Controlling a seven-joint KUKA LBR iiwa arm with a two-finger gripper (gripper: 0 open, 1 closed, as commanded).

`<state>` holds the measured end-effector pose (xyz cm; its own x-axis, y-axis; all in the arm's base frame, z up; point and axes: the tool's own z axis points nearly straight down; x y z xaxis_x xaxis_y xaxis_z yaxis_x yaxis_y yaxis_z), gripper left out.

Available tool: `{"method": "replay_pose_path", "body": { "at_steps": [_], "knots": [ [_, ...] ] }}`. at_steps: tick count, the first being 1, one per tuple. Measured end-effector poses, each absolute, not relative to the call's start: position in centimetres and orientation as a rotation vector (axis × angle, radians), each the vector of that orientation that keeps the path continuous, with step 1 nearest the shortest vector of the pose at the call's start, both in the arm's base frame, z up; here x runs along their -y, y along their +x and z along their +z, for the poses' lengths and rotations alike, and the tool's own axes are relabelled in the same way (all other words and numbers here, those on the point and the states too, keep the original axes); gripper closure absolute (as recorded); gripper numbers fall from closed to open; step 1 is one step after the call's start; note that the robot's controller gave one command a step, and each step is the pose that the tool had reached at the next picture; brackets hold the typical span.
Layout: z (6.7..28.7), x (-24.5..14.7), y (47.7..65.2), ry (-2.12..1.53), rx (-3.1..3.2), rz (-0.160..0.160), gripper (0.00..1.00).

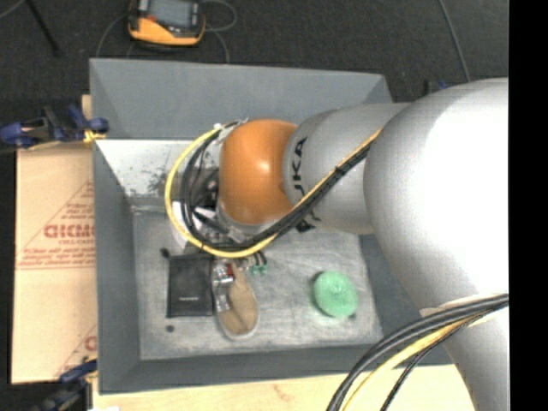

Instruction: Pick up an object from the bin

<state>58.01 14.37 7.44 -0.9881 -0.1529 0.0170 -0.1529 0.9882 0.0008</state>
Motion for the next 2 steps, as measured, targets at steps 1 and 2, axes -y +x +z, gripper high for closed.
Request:
{"method": "replay_pose_path", "body": {
  "at_steps": [1,2],
  "knots": [
    [9.8,-14.2,57.5,0.210,3.128,0.000,1.00],
    [12.7,-14.3,59.0,0.218,3.137,0.000,1.00]
  ]
}}
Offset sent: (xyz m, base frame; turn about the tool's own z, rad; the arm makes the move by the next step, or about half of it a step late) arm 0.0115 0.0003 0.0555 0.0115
